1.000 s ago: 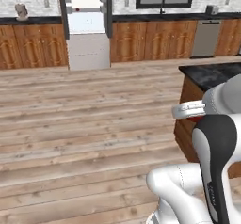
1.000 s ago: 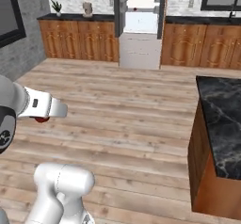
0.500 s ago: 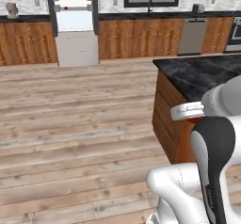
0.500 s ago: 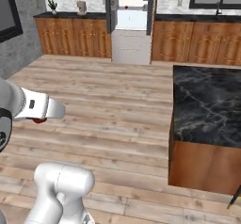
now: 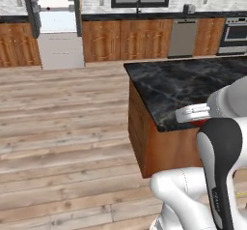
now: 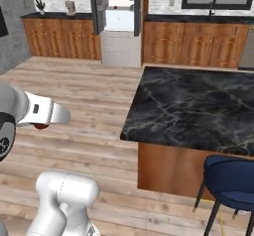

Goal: Gather the bell peppers from the fridge and place them on a tray on the dining counter. Then gather the fish and chicken drumstick from the fridge and place them on the other tray.

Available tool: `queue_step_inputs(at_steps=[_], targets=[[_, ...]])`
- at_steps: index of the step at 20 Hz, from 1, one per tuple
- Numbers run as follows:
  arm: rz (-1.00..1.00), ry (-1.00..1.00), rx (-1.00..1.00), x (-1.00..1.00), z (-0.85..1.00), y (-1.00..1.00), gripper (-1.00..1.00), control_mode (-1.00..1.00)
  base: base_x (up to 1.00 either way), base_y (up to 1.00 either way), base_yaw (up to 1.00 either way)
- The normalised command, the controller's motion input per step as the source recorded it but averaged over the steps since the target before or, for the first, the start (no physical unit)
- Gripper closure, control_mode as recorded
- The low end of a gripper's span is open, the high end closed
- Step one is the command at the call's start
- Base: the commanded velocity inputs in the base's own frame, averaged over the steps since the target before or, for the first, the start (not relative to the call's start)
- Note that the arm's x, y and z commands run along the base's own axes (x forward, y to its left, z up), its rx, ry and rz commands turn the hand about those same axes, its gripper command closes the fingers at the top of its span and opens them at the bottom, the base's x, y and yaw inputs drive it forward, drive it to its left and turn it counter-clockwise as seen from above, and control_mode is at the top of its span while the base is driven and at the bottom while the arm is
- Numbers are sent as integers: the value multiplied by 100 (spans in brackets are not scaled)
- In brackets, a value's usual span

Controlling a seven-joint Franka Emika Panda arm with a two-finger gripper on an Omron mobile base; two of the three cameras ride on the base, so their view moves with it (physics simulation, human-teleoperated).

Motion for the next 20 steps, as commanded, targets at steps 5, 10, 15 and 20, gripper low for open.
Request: queue_step_inputs(at_steps=[5,10,15,20], targets=[[0,0,0,0,0,0,100,100,0,-100,0],[0,0,0,0,0,0,100,100,0,-100,0],[0,0,0,0,0,0,100,100,0,-100,0],[0,0,0,0,0,0,100,100,0,-100,0]])
